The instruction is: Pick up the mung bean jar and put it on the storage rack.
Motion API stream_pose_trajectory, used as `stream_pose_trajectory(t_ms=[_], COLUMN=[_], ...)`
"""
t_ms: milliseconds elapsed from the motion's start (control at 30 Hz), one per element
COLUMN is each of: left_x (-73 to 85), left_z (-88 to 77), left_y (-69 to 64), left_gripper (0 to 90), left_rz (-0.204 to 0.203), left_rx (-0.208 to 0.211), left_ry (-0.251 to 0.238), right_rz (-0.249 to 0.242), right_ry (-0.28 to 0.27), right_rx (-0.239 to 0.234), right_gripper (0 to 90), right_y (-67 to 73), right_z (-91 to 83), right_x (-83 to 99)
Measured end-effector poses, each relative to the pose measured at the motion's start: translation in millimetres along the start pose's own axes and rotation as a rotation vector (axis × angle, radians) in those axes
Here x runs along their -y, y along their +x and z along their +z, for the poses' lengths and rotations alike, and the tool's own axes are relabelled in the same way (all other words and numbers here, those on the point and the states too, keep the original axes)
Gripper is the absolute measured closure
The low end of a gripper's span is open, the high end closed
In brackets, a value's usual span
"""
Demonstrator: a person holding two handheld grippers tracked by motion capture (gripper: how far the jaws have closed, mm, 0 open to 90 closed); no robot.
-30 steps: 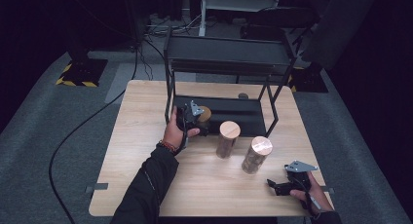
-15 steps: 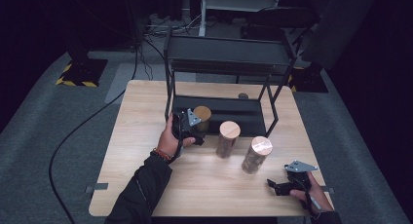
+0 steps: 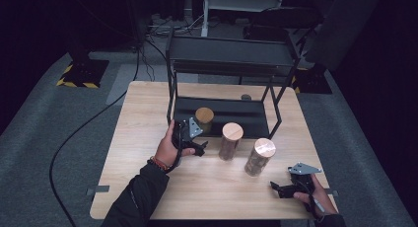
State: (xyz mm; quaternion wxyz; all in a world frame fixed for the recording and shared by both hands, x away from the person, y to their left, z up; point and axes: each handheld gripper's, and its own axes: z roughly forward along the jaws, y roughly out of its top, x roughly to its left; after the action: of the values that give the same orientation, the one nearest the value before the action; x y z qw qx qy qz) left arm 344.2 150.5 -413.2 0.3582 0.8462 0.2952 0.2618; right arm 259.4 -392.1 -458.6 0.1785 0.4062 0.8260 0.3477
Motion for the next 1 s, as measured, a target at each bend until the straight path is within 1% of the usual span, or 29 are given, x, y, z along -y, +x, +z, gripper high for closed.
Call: stream_pose_trajectory(t_ms=[167, 200, 233, 333, 367, 400, 433, 467, 500, 567, 700, 733, 833, 1000], left_x=[5.9, 10.0, 10.0, 17.9, 17.9, 22.1, 22.1, 25.9, 25.9, 32.1, 36.5, 38.8, 40.9, 47.3], left_z=[-5.0, -7.7, -7.7, -13.2, -13.2, -16.5, -16.5, -20.1, -20.1, -24.6, -29.1, -32.4, -35.3, -40.9], left_y=[-2.5, -3.9, -3.9, -6.2, -6.2, -6.1, -6.1, -6.9, -6.9, -7.4, -8.4, -8.8, -8.0, -10.1], left_gripper=[2.4, 2.4, 2.4, 2.4, 2.4, 2.4, 2.4, 2.4, 2.4, 2.4, 2.4, 2.4, 2.4, 2.4], left_rz=[0.012, 0.016, 0.016, 0.026, 0.026, 0.030, 0.030, 0.037, 0.037, 0.035, 0.040, 0.044, 0.041, 0.038], left_rx=[0.013, 0.017, 0.017, 0.025, 0.025, 0.032, 0.032, 0.033, 0.033, 0.034, 0.032, 0.030, 0.032, 0.021], left_ry=[0.008, 0.009, 0.009, 0.018, 0.018, 0.020, 0.020, 0.024, 0.024, 0.027, 0.034, 0.036, 0.037, 0.048], right_rz=[0.000, 0.000, 0.000, 0.000, 0.000, 0.000, 0.000, 0.000, 0.000, -0.001, 0.000, 0.000, 0.000, 0.000], right_ry=[0.000, 0.000, 0.000, 0.000, 0.000, 0.000, 0.000, 0.000, 0.000, 0.000, 0.000, 0.001, 0.000, 0.001], right_rx=[0.000, 0.000, 0.000, 0.000, 0.000, 0.000, 0.000, 0.000, 0.000, 0.000, 0.000, 0.000, 0.000, 0.000], right_gripper=[0.0, 0.0, 0.0, 0.0, 0.1, 0.0, 0.0, 0.0, 0.0, 0.0, 0.0, 0.1, 0.0, 0.0], right_y=[0.0, 0.0, 0.0, 0.0, 0.0, 0.0, 0.0, 0.0, 0.0, 0.0, 0.0, 0.1, 0.0, 0.0], right_z=[0.0, 0.0, 0.0, 0.0, 0.0, 0.0, 0.0, 0.0, 0.0, 0.0, 0.0, 0.0, 0.0, 0.0], right_x=[0.0, 0.0, 0.0, 0.0, 0.0, 0.0, 0.0, 0.0, 0.0, 0.0, 0.0, 0.0, 0.0, 0.0])
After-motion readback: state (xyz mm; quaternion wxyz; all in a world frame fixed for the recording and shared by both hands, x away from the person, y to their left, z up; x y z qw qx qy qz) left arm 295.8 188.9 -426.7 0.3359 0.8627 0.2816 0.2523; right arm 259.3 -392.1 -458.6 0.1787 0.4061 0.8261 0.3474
